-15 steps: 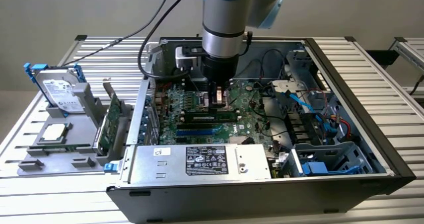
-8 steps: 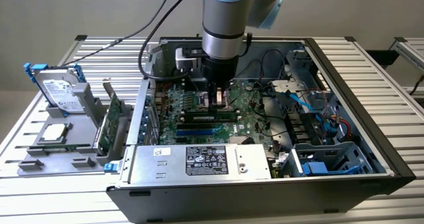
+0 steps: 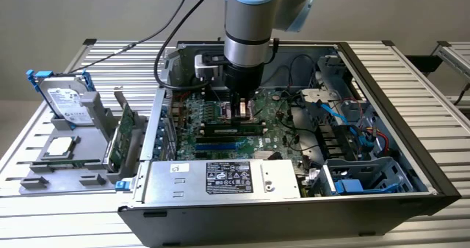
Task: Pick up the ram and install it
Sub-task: 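Press down the ram until it locks into place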
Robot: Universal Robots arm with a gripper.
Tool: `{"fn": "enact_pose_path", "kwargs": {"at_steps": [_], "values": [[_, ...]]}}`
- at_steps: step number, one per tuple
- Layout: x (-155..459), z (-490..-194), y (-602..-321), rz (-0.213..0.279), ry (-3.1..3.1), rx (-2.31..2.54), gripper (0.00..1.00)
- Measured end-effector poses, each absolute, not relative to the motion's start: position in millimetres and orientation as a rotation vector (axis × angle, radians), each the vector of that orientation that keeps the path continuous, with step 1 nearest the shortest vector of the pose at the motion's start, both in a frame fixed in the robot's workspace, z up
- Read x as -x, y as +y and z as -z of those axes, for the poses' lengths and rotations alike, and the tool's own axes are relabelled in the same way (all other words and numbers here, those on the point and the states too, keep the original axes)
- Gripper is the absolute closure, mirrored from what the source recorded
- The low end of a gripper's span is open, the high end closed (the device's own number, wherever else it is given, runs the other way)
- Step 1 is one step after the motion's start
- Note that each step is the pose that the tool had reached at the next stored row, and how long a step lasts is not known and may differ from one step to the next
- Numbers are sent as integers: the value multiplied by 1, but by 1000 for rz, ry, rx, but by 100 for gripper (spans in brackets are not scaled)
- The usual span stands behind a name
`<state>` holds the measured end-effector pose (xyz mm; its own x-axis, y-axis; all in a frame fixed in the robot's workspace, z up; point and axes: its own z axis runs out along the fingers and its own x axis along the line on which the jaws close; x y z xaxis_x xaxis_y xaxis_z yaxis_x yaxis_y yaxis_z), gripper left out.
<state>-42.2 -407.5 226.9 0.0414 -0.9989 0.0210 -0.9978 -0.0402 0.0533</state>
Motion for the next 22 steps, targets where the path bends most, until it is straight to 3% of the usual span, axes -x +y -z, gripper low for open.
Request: {"fn": "enact_pose_path", "kwargs": {"at_steps": [22], "values": [[43,-226,-407,23,-2137,-2225,89]]}}
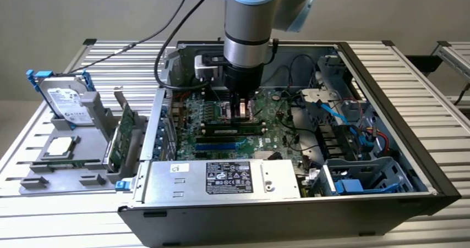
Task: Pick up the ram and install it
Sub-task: 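Press down the ram until it locks into place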
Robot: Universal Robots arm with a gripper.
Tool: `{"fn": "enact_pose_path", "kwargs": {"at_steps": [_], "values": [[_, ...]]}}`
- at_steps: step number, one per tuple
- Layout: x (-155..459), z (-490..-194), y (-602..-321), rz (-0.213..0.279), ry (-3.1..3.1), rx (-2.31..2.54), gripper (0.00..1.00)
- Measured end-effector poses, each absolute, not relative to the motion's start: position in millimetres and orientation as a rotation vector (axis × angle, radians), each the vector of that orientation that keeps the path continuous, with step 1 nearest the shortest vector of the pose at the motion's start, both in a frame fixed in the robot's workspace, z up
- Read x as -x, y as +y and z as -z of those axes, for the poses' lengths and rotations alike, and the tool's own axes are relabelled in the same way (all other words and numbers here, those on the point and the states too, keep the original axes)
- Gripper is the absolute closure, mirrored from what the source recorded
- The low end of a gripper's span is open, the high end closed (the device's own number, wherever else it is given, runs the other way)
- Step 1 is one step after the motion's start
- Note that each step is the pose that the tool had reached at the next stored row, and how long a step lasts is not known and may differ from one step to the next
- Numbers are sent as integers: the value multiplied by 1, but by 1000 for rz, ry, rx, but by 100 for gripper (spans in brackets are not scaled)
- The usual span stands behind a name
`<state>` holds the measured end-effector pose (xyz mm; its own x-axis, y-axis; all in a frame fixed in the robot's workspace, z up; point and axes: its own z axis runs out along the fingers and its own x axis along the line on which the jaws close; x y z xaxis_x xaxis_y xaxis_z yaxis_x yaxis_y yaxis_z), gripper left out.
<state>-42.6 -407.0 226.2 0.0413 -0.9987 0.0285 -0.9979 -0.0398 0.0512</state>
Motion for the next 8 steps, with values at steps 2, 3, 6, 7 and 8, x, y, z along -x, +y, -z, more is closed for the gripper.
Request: {"fn": "enact_pose_path", "kwargs": {"at_steps": [2,3,6,7,8], "values": [[43,-227,-407,23,-2137,-2225,89],[43,-229,-407,22,-2136,-2224,89],[43,-232,-407,22,-2136,-2224,89],[43,-233,-407,22,-2136,-2224,89],[43,-234,-407,22,-2136,-2224,89]]}}
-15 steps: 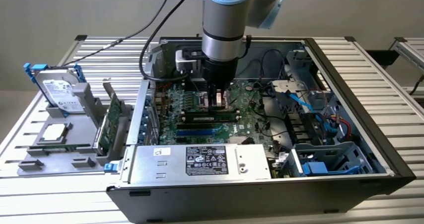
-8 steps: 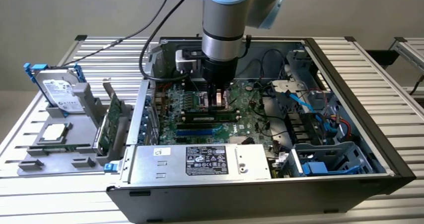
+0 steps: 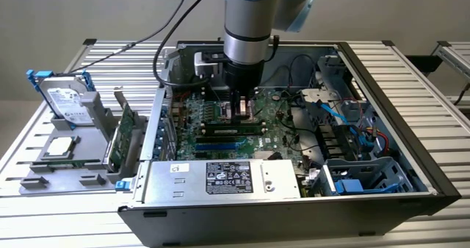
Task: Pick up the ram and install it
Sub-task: 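Press down the ram until it locks into place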
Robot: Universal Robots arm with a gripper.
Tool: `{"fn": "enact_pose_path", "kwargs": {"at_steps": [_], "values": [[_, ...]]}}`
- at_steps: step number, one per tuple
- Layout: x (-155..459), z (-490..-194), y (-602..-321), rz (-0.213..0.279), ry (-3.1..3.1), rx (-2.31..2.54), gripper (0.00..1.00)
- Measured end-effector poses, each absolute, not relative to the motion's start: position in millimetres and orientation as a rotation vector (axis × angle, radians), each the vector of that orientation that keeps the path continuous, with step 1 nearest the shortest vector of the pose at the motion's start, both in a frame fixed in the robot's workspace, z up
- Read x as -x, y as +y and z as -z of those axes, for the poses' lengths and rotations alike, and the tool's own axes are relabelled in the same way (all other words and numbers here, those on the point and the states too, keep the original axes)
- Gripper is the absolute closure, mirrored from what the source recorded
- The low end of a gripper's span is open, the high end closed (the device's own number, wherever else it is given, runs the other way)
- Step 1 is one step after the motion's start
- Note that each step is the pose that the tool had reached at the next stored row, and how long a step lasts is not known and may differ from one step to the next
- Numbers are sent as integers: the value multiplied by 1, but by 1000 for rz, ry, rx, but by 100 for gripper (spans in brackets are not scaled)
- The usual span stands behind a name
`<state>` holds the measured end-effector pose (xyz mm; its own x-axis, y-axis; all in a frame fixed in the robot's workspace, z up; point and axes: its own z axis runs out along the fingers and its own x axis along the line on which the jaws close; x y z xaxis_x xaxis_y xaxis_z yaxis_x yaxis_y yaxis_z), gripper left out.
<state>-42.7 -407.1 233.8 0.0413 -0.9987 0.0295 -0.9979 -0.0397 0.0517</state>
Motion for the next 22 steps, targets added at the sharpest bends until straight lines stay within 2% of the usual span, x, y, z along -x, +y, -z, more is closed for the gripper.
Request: {"fn": "enact_pose_path", "kwargs": {"at_steps": [10,22], "values": [[43,-245,-407,22,-2136,-2224,89],[43,-246,-407,22,-2136,-2224,89]]}}
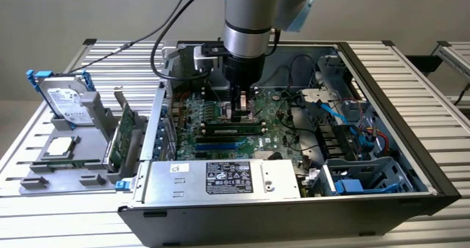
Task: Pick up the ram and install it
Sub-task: 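Press down the ram until it locks into place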
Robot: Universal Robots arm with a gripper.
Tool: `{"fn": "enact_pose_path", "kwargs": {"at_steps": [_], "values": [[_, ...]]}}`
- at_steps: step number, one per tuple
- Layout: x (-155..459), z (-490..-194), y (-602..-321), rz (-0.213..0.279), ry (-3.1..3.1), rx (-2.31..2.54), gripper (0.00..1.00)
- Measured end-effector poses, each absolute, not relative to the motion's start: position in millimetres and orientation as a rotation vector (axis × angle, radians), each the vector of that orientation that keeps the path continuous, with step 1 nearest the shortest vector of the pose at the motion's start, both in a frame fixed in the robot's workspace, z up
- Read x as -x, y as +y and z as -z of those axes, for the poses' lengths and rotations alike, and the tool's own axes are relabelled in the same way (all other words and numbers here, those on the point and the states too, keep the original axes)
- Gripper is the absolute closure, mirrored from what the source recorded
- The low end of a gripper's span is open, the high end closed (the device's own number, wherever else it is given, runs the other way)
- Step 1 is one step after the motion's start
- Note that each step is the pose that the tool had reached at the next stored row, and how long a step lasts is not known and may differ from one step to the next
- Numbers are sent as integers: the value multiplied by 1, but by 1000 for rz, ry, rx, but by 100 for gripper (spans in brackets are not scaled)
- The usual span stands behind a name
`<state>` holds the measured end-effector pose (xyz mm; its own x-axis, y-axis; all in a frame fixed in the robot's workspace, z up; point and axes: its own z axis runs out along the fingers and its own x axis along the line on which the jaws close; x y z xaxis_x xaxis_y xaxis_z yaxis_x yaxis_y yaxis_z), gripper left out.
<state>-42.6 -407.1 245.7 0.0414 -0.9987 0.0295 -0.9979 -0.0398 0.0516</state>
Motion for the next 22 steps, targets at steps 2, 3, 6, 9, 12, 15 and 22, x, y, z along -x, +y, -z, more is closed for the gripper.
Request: {"fn": "enact_pose_path", "kwargs": {"at_steps": [2,3,6,9,12,15,22], "values": [[43,-246,-407,22,-2136,-2224,89],[43,-246,-407,22,-2136,-2224,89],[43,-246,-409,23,-2149,-2211,89],[43,-246,-410,24,-2175,-2187,89],[43,-246,-410,25,-2208,-2153,89],[43,-246,-410,27,-2250,-2111,89],[43,-246,-410,32,-2356,-1993,89]]}}
